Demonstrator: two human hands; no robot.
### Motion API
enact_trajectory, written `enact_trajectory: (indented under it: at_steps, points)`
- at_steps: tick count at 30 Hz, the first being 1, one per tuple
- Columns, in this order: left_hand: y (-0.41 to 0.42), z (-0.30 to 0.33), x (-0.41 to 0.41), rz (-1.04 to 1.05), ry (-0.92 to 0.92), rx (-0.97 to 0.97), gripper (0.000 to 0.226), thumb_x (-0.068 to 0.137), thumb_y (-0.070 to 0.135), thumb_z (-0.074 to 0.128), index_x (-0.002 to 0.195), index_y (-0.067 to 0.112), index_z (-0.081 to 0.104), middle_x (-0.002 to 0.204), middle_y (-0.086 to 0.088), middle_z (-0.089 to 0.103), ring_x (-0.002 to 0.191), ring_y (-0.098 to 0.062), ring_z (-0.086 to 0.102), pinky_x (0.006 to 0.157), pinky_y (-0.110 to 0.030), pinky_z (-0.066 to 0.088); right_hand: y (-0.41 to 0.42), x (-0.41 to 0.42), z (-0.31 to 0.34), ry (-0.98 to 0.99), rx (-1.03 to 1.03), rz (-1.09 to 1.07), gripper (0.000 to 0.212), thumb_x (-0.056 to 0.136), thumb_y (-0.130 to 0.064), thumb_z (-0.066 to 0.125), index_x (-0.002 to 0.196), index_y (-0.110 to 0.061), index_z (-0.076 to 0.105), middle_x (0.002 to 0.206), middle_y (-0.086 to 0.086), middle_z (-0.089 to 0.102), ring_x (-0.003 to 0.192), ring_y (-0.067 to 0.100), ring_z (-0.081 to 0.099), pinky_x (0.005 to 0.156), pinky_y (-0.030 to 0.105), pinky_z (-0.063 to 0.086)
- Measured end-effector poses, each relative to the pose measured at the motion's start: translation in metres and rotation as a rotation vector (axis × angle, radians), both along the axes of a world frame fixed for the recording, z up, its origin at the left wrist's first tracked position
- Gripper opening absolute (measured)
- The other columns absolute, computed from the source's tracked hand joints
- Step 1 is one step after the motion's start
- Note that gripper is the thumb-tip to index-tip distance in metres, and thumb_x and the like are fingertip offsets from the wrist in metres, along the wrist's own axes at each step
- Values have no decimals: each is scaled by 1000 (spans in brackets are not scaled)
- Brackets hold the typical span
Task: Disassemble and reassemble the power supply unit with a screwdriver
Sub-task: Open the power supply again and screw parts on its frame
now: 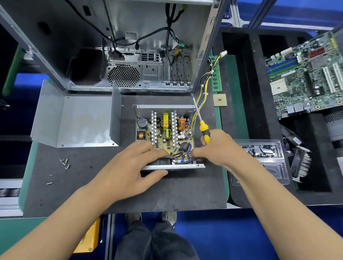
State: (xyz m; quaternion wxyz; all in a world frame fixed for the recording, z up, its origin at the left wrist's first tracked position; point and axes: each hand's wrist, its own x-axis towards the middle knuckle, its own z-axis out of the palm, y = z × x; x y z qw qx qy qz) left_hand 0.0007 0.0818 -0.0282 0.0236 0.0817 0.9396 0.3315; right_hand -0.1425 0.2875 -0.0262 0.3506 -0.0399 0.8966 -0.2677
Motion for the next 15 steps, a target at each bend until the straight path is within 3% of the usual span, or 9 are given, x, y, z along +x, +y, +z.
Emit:
enact_trajectory:
  at_steps: [3, 4, 6, 9, 15]
  points:
    - [0, 0, 0, -1, -3, -1, 50, 91, 49, 53, 126, 15, 67, 97, 4, 58, 92, -14, 51, 86, -22, 41, -5, 0, 1, 20, 46, 13, 31, 73, -19, 76, 70, -15, 46, 39, -11, 49, 34, 1, 47, 38, 15, 31]
    - [0, 0, 0, 0, -4, -2, 51, 91, 48, 53, 126, 14, 67, 97, 3, 58, 92, -15, 52, 85, -24, 41, -6, 0, 1, 14, 42, 8, 30, 73, -18, 76, 71, -14, 46, 38, -11, 50, 38, -2, 54, 41, 14, 35]
    - [1, 0, 0, 3, -3, -3, 51, 91, 48, 53, 125, 14, 67, 97, 2, 59, 92, -16, 53, 85, -26, 42, -10, 2, -1, -3, 31, -18, 29, 73, -15, 75, 73, -13, 46, 42, -7, 54, 50, 9, 68, 50, 21, 45]
    - [1, -1, 0, 7, 1, 4, 51, 91, 48, 53, 125, 14, 67, 96, 2, 58, 92, -17, 53, 85, -27, 44, -13, 4, -2, -39, -22, -97, 33, 74, -9, 75, 70, -14, 43, 44, -3, 54, 48, 17, 66, 51, 27, 50]
    - [0, -2, -1, -4, -5, 21, 49, 91, 48, 54, 125, 15, 67, 96, 2, 56, 93, -16, 52, 85, -31, 46, -15, 6, 1, -164, -118, -271, 33, 79, 4, 70, 69, -13, 43, 52, 5, 55, 46, 22, 64, 42, 21, 47]
